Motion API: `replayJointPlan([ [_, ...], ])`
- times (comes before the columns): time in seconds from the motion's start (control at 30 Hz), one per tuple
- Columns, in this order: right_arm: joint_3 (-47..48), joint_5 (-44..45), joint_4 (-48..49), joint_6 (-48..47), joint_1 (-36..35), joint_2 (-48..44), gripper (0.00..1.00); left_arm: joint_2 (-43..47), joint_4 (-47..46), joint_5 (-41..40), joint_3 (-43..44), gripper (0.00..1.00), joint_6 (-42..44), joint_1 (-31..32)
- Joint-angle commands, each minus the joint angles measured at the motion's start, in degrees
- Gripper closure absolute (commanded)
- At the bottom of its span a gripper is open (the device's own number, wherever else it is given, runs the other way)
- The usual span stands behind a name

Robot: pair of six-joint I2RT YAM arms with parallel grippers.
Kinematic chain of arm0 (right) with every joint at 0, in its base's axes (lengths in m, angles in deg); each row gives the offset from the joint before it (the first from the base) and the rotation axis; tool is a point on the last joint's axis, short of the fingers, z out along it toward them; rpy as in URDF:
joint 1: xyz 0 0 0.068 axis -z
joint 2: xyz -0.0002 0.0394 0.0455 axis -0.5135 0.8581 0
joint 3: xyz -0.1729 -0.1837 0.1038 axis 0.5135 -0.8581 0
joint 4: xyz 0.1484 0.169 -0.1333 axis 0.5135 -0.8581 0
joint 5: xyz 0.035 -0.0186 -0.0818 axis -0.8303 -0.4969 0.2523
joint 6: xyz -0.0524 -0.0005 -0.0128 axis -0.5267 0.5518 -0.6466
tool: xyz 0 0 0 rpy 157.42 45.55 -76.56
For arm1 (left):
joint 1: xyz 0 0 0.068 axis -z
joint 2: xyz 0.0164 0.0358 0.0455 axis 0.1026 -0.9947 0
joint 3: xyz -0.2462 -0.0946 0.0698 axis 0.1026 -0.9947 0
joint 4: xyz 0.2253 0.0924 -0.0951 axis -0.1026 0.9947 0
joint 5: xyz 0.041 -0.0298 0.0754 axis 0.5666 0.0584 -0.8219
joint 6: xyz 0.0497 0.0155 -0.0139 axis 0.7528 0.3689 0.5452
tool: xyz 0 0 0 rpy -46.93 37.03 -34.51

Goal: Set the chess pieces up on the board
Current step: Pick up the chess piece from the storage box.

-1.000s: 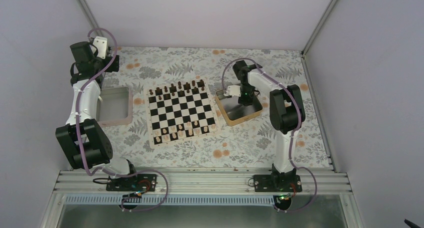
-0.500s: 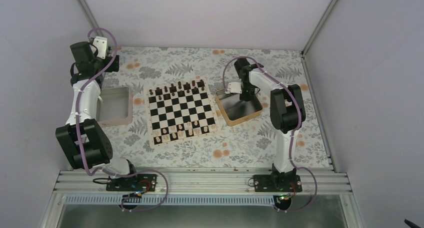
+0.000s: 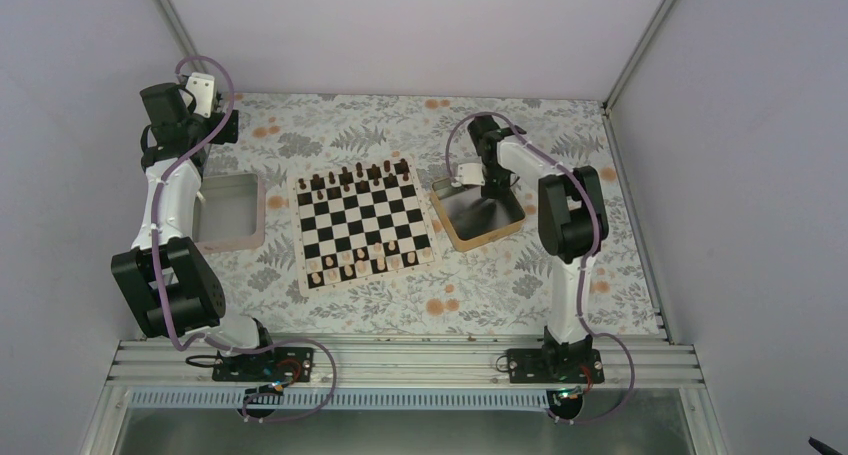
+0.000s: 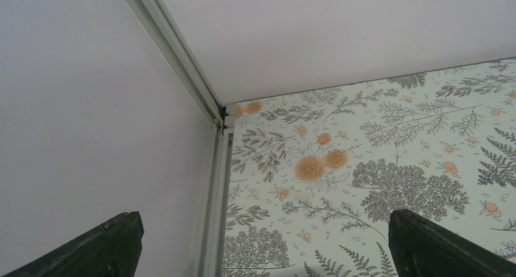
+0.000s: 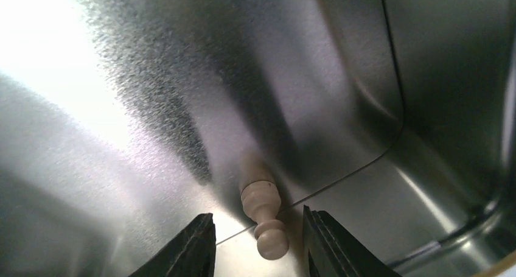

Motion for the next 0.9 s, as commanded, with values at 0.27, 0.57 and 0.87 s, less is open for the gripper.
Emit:
replayJointPlan([
  [0.27, 3.4, -0.1, -1.9, 0.8, 0.7, 2.7, 0.84, 1.6, -0.4, 1.0, -0.7, 0.00, -0.2, -0.5],
  [0.57, 6.1, 1.1, -7.0, 2.8, -0.6, -2.0, 0.92, 1.9, -0.3, 1.3, -0.6, 0.00, -0.2, -0.5],
  [0.87, 11.4, -0.6, -11.2, 5.4, -12.0, -5.1, 0.92, 2.4, -0.2, 1.5, -0.5, 0.00, -0.4, -0.5],
])
